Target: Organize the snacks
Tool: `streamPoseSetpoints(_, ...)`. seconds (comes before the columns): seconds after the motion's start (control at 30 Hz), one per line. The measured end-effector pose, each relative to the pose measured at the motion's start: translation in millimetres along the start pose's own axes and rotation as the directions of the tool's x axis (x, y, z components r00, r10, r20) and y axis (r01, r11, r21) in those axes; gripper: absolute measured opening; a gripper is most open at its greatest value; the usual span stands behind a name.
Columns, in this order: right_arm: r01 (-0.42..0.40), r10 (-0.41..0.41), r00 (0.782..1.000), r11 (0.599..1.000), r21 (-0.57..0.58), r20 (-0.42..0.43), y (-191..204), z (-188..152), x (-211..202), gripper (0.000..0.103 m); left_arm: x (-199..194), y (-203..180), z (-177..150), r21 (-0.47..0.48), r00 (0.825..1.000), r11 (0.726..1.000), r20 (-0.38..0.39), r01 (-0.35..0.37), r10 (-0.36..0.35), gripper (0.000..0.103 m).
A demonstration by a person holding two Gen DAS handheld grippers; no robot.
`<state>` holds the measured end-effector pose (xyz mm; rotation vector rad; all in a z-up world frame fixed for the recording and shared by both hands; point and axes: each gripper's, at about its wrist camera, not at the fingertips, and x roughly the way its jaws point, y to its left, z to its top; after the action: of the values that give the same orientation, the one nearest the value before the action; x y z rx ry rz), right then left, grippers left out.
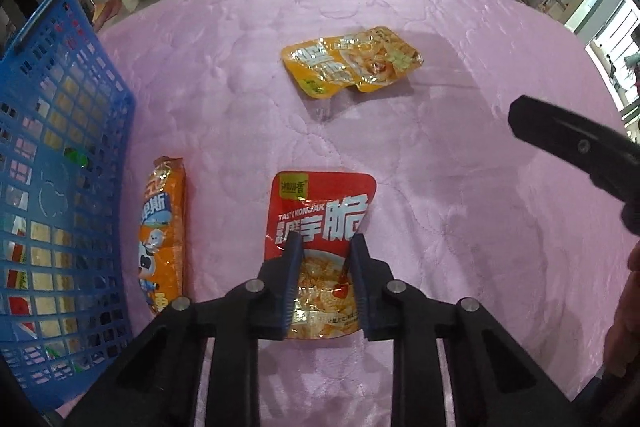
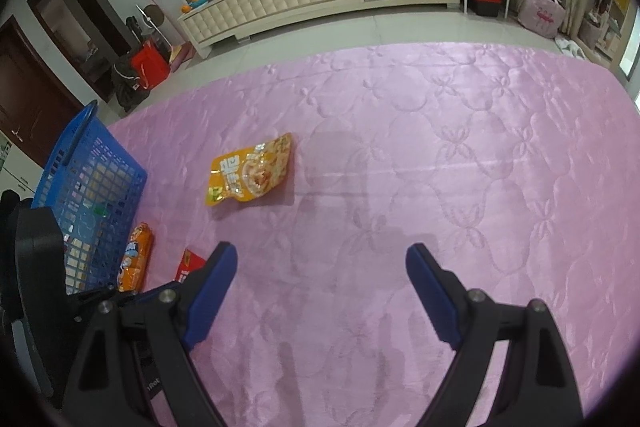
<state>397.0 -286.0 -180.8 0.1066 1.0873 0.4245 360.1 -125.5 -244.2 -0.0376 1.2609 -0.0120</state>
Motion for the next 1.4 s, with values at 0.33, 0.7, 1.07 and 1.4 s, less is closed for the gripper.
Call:
streamPoseSetpoints(0.33,0.051,-0.049,0.997,0.998,-0.048,0.056,23,5,-17,0.089,-61,17,9,0.02,0.988,0.997,0.139,0.068,-0.07,0.0)
streamPoseSetpoints(0.7,0.047,-0.046,0.999,0.996,-0.071,0.015,42,18,-7,0.089,-116,61,23,0.017,0.964,0.998,0.259,0.064,-0.066,0.0)
streamPoseSetpoints(1.07,0.071,-0.074,0.997,0.978,-0.196,-0.01,86,34,20,0.089,-138,120,25,-0.049,0.952,0.998,0.304,0.036,-0.019,0.0)
streamPoseSetpoints(1.4,0.078,-0.115,0.985,0.961,-0.267,-0.127,106,18,77,0.089,-132,173,18,-0.155,0.959,0.988,0.281,0.025,0.02,0.0)
